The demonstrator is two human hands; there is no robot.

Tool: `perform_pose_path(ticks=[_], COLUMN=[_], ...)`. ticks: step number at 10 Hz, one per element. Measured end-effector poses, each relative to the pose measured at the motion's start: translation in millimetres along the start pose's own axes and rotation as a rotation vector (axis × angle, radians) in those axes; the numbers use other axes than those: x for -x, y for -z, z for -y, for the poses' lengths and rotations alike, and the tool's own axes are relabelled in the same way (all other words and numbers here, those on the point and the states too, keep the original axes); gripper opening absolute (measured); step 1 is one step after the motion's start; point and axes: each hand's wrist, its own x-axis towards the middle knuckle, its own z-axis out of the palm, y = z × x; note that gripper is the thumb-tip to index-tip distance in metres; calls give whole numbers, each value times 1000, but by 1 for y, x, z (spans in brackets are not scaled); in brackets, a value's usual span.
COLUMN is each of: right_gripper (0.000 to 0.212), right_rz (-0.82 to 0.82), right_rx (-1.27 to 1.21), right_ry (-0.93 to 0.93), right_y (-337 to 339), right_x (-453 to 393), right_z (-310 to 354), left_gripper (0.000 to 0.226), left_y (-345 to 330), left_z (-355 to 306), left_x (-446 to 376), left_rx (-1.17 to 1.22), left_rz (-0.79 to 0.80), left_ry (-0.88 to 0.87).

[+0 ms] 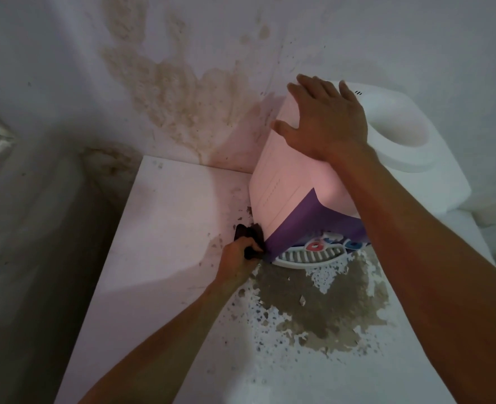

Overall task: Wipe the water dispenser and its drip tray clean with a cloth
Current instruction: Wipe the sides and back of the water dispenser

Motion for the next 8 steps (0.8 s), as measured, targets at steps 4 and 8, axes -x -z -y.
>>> perform_pose_path(ticks=[4, 8], right_gripper=[79, 78], right_rz=[-24, -18], right_rx=[-2, -15], right_ry=[7, -12], right_y=[1, 1], right_x=[3, 2], right_z=[0, 1], left_gripper=[9, 18], left_y=[15, 36], left_z=[-31, -50], left_x=[-61, -106], left_rx=[305, 441], left_rz=[-150, -187], left_ry=[173, 282])
